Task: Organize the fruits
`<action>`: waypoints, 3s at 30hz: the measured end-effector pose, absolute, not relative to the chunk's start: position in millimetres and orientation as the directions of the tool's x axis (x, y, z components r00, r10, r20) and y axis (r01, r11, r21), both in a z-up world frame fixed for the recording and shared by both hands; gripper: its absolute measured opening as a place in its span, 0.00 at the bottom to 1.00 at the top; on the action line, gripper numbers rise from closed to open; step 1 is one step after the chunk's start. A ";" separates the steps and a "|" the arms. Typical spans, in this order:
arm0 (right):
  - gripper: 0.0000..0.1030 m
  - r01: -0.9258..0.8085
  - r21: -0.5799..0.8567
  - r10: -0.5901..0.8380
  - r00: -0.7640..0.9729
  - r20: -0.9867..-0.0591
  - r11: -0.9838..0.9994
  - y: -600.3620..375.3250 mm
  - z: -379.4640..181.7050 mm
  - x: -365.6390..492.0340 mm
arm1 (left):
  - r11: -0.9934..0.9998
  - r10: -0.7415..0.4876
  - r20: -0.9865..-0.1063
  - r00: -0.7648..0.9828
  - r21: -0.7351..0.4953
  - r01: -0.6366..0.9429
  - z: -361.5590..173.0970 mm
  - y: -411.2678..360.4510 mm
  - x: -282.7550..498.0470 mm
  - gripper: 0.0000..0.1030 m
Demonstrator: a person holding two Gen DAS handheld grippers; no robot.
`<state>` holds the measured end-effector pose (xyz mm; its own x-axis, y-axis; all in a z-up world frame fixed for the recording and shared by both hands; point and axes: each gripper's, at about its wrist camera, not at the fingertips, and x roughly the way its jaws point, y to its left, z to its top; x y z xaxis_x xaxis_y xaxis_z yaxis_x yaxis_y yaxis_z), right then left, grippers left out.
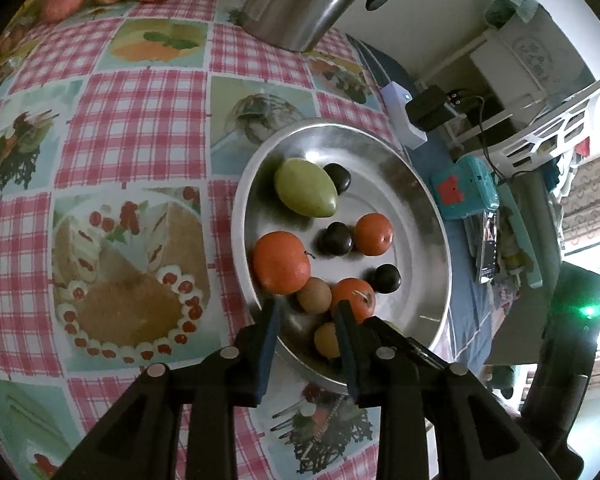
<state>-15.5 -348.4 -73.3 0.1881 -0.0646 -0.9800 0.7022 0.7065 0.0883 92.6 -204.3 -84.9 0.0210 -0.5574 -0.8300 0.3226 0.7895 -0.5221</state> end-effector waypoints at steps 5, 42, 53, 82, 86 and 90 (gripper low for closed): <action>0.53 0.690 0.100 -0.078 0.222 -0.972 0.717 -344.2 -67.4 -16.3 | 0.798 -0.551 -0.834 0.036 -0.515 0.313 -78.5 -198.0 93.6 0.32; 0.88 0.593 0.059 -0.142 0.288 -0.947 0.803 -325.1 -63.0 -1.5 | 0.973 -0.210 -0.948 0.237 -0.180 0.144 -85.8 -109.5 104.6 1.00; 0.88 0.500 0.107 -0.085 0.347 -0.934 0.859 -300.8 -57.3 -0.4 | 0.985 -0.136 -0.913 0.384 -0.084 0.151 -57.9 -74.5 93.0 1.00; 0.88 0.391 0.119 -0.064 0.425 -0.903 0.913 -268.5 -24.7 -25.4 | 0.989 0.094 -0.893 0.441 0.133 0.060 -32.0 -48.5 35.4 1.00; 0.88 0.402 0.123 -0.068 0.429 -0.901 0.907 -270.7 -21.6 -28.1 | 0.991 0.095 -0.900 0.425 0.126 0.045 -33.1 -44.9 36.5 1.00; 0.88 0.402 0.127 -0.060 0.422 -0.905 0.907 -271.9 -22.7 -26.9 | 0.994 0.083 -0.916 0.393 0.102 0.027 -37.1 -39.8 38.3 1.00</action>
